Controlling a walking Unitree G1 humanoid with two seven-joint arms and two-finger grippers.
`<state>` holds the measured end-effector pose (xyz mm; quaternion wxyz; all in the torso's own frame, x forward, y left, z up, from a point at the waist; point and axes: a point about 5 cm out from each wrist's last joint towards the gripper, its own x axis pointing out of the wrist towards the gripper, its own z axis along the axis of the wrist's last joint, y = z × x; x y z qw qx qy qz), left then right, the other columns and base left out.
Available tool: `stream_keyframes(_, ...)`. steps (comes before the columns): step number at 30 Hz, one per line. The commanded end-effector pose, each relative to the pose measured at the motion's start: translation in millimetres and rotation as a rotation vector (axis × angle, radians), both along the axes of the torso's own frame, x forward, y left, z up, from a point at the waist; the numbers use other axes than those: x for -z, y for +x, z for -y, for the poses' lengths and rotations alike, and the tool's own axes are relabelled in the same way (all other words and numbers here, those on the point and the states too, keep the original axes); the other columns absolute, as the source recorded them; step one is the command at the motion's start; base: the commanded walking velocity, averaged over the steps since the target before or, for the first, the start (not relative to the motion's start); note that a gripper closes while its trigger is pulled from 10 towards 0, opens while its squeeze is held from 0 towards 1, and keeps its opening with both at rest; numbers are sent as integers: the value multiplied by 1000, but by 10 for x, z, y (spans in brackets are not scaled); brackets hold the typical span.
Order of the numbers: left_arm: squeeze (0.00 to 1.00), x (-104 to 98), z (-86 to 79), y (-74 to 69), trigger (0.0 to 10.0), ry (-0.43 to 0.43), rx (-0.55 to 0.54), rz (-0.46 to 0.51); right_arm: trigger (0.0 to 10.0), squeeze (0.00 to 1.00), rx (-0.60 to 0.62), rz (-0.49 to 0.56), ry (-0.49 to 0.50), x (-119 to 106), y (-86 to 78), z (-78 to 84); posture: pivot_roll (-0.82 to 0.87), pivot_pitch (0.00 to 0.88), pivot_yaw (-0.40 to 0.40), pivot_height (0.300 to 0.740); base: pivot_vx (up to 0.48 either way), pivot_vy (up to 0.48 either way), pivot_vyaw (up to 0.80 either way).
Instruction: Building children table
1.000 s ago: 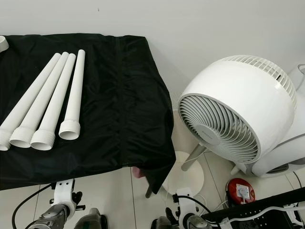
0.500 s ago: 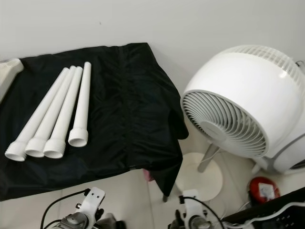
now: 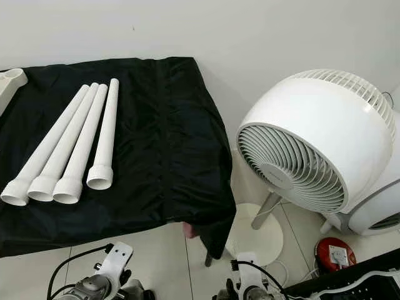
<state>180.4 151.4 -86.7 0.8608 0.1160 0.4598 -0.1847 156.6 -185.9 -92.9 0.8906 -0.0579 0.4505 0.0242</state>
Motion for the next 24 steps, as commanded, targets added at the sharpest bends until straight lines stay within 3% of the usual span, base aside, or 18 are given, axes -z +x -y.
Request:
stream_keyframes(1, 0, 26, -56, -48, 10000, 34, -24, -16, 10000, 0, 8, 6, -5, 2, -2, -18, -36, 0, 39, 740, 0, 0, 0)
stream_keyframes(10, 0, 51, 9, -95, 10000, 47, -9, -19, 10000, 0, 42, 35, 0, -25, 35, 36, -21, 0, 22, 740, 0, 0, 0)
stream_keyframes(24, 0, 91, -44, -187, 10000, 33, -59, -62, 10000, 0, 22, 40, 4, -21, 31, -8, -23, 0, 26, 740, 0, 0, 0)
